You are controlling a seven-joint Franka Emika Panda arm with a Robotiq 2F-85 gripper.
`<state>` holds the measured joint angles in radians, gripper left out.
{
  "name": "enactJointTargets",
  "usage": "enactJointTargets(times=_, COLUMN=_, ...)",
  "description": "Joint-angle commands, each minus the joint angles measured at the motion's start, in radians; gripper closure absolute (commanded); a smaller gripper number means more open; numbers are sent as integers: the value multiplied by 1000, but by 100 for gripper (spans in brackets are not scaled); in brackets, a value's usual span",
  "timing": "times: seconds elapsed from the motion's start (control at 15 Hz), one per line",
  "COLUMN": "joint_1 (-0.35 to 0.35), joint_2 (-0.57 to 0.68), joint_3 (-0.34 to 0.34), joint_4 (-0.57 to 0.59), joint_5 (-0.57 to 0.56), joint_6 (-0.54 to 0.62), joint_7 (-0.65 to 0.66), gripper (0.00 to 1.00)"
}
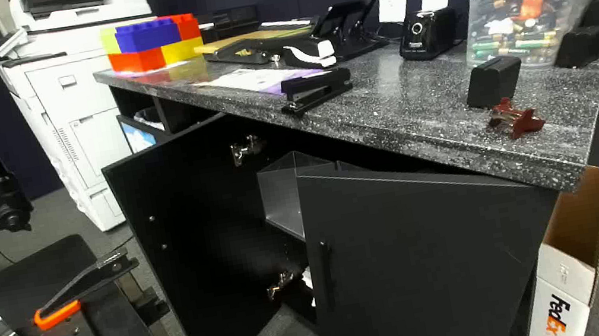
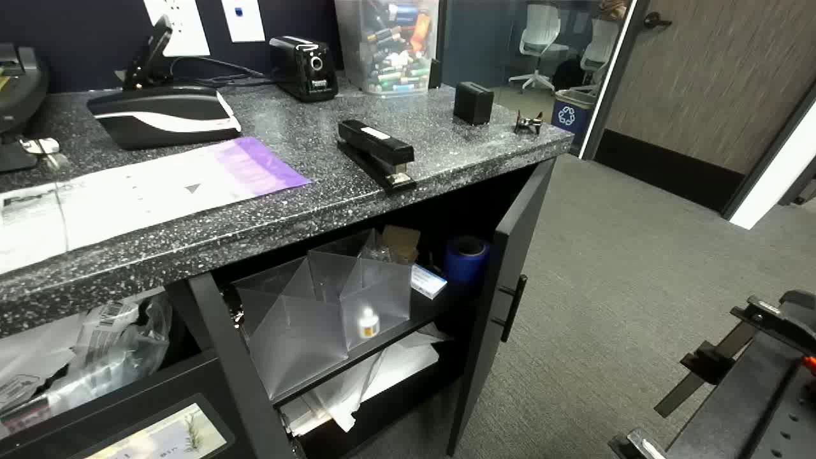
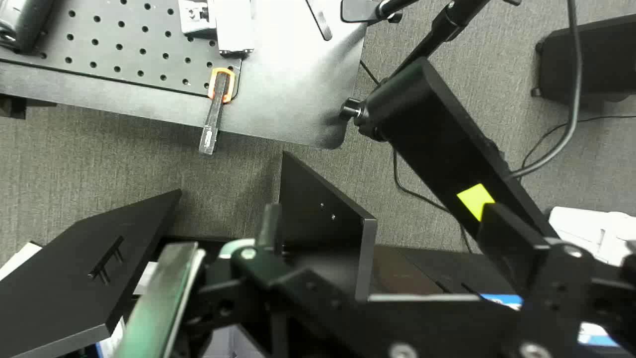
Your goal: Close the left cabinet door
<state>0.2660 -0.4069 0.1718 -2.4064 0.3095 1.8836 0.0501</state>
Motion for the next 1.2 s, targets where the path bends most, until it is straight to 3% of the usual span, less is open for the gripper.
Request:
enactJointTargets(times=0.0, joint_1=-12, joint_2=0, joint_3=11, joint_4=2, joint_5=4, joint_6=-3, joint_7=-4, gripper=0)
enactJointTargets(times=0.4, joint_1=-13, joint_2=-1, joint_3=11, joint_4=4, joint_5=4, joint_6=-3, joint_7=-4, gripper=0)
enactJointTargets(times=0.8, joint_1=-50, joint_2=218, joint_3=13, joint_4=183, joint_5=-104, joint_6=13, joint_7=-13, gripper=0)
enactJointTargets(times=1.13, joint_1=-60, joint_2=450, joint_3=17, joint_4=322, joint_5=-187, joint_6=93, joint_7=10, gripper=0)
